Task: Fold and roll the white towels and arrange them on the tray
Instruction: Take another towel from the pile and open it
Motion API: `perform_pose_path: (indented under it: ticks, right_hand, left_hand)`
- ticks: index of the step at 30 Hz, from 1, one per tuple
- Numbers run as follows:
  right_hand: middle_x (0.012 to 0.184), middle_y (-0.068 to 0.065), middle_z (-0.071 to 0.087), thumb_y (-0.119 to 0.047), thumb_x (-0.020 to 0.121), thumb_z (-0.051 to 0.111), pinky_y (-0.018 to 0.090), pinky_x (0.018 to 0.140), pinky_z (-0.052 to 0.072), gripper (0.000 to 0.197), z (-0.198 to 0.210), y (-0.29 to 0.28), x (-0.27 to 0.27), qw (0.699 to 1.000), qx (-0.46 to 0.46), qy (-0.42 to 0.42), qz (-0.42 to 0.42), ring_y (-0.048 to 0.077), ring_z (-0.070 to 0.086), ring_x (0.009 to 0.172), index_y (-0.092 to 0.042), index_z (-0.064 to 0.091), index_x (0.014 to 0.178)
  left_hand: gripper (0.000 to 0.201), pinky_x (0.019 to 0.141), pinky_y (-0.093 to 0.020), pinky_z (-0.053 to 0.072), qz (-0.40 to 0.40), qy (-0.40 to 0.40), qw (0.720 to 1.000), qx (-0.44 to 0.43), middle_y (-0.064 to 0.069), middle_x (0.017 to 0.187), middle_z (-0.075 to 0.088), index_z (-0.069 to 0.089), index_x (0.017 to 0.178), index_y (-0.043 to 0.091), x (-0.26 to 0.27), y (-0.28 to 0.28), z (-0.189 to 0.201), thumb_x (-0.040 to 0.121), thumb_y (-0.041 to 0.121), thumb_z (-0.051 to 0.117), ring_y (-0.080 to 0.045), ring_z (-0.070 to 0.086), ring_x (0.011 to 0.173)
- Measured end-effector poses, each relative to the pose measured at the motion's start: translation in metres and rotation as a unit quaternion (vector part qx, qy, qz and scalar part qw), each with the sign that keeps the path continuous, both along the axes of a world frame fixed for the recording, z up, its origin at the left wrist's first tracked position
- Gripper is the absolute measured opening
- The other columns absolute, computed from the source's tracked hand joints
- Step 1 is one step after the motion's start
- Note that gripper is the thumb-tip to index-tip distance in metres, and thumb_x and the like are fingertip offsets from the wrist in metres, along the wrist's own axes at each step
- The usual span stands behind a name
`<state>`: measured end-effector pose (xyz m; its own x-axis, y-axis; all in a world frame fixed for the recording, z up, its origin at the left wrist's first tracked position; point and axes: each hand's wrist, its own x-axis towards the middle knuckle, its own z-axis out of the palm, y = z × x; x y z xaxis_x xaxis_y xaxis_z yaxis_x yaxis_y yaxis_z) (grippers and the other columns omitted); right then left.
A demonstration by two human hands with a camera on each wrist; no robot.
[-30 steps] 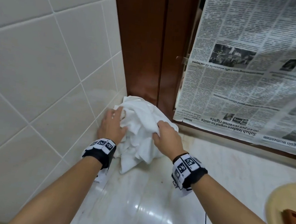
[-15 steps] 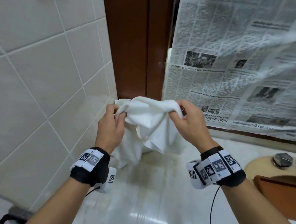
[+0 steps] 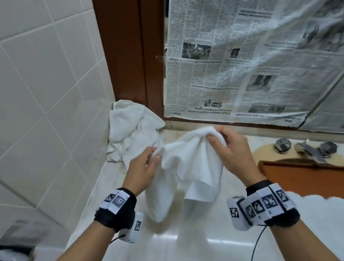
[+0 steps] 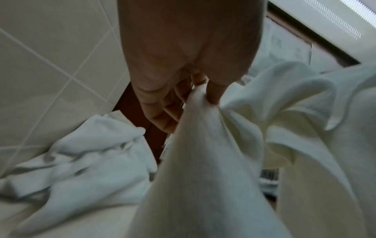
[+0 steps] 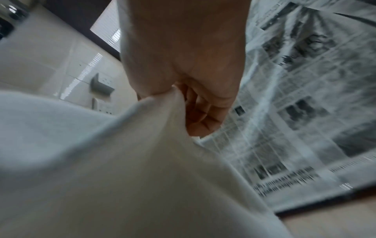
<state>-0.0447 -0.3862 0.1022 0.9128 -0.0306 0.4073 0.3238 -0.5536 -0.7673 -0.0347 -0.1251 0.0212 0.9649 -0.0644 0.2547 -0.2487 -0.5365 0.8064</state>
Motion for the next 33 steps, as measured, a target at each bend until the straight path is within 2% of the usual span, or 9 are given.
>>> perform_pose_path:
  ticks: [3, 8, 12, 16, 19, 21, 26, 29, 33]
  right_hand:
    - [0.093, -0.008, 0.069, -0.025, 0.095, 0.065, 0.012, 0.065, 0.044, 0.007, -0.054, -0.012, -0.015, 0.996, 0.001, 0.089, -0.017, 0.011, 0.065, 0.085, -0.024, 0.067, 0.101]
    - [0.133, -0.001, 0.056, -0.035, 0.098, 0.059, 0.025, 0.095, 0.043, 0.054, -0.135, -0.035, -0.034, 0.96, 0.005, 0.28, -0.005, 0.014, 0.054, 0.118, -0.021, 0.041, 0.148]
    - [0.153, 0.004, 0.04, -0.019, 0.101, 0.05, 0.036, 0.115, 0.033, 0.056, -0.176, -0.065, -0.055, 0.952, 0.005, 0.298, -0.064, 0.02, 0.039, 0.138, -0.018, 0.031, 0.153]
    - [0.156, 0.005, 0.029, -0.022, 0.097, 0.049, 0.043, 0.113, 0.032, 0.063, -0.2, -0.085, -0.067, 0.901, -0.204, 0.377, -0.056, 0.029, 0.03, 0.14, -0.016, 0.024, 0.155]
    - [0.137, 0.007, 0.045, -0.028, 0.096, 0.054, 0.038, 0.102, 0.037, 0.042, -0.216, -0.083, -0.068, 0.896, -0.214, 0.388, -0.031, 0.031, 0.039, 0.13, -0.014, 0.048, 0.136]
    - [0.107, 0.005, 0.052, -0.027, 0.094, 0.059, 0.033, 0.084, 0.039, 0.015, -0.219, -0.081, -0.07, 0.917, -0.156, 0.367, -0.023, 0.031, 0.052, 0.11, -0.014, 0.056, 0.101]
    - [0.07, -0.009, 0.045, -0.031, 0.095, 0.062, 0.027, 0.062, 0.034, 0.033, -0.193, -0.086, -0.071, 0.943, 0.046, 0.329, 0.002, 0.012, 0.043, 0.065, -0.017, 0.042, 0.073]
    - [0.071, -0.005, 0.043, -0.029, 0.098, 0.06, 0.031, 0.062, 0.049, 0.035, -0.167, -0.083, -0.065, 0.934, 0.157, 0.321, 0.007, 0.012, 0.047, 0.069, -0.016, 0.039, 0.074]
    - [0.086, 0.007, 0.05, -0.026, 0.1, 0.057, 0.042, 0.07, 0.061, 0.027, -0.138, -0.071, -0.058, 0.917, 0.25, 0.309, 0.031, 0.019, 0.059, 0.081, -0.009, 0.045, 0.083]
  left_hand:
    - [0.014, 0.071, -0.024, 0.04, -0.023, 0.064, 0.996, 0.065, 0.006, 0.093, 0.069, 0.064, 0.109, 0.026, -0.007, -0.007, -0.046, 0.101, 0.023, 0.052, -0.011, 0.063, 0.089]
    - [0.053, 0.109, -0.035, 0.032, -0.004, 0.145, 0.978, 0.148, -0.01, 0.145, 0.045, 0.042, 0.146, 0.011, -0.019, -0.021, -0.082, 0.096, 0.021, 0.059, -0.027, 0.043, 0.133]
    - [0.05, 0.098, -0.031, 0.039, 0.035, 0.063, 0.988, 0.136, -0.009, 0.129, 0.049, 0.048, 0.137, 0.01, -0.039, -0.039, -0.09, 0.09, 0.013, 0.064, -0.027, 0.051, 0.114]
    - [0.056, 0.097, -0.028, 0.043, -0.117, 0.201, 0.96, 0.158, 0.003, 0.12, 0.051, 0.043, 0.139, 0.023, -0.067, -0.073, -0.103, 0.09, 0.035, 0.066, -0.017, 0.055, 0.11]
    - [0.073, 0.106, -0.034, 0.04, -0.152, 0.27, 0.926, 0.215, 0.005, 0.135, 0.044, 0.035, 0.144, 0.028, -0.08, -0.096, -0.123, 0.083, 0.049, 0.069, -0.017, 0.049, 0.123]
    - [0.063, 0.103, -0.034, 0.043, -0.108, 0.279, 0.936, 0.184, 0.003, 0.136, 0.051, 0.04, 0.14, 0.024, -0.082, -0.107, -0.13, 0.085, 0.037, 0.068, -0.02, 0.054, 0.121]
    - [0.031, 0.09, -0.023, 0.042, -0.021, 0.284, 0.958, 0.012, 0.01, 0.114, 0.064, 0.059, 0.122, 0.022, -0.075, -0.103, -0.114, 0.096, 0.038, 0.06, -0.014, 0.06, 0.11]
    - [0.029, 0.1, -0.039, 0.05, 0.011, 0.261, 0.958, -0.117, 0.008, 0.115, 0.069, 0.066, 0.116, 0.026, -0.072, -0.089, -0.096, 0.095, 0.045, 0.061, -0.015, 0.063, 0.111]
    - [0.015, 0.087, -0.048, 0.058, 0.075, 0.237, 0.934, -0.255, -0.008, 0.118, 0.064, 0.057, 0.11, 0.03, -0.069, -0.082, -0.064, 0.097, 0.035, 0.061, -0.025, 0.064, 0.105]
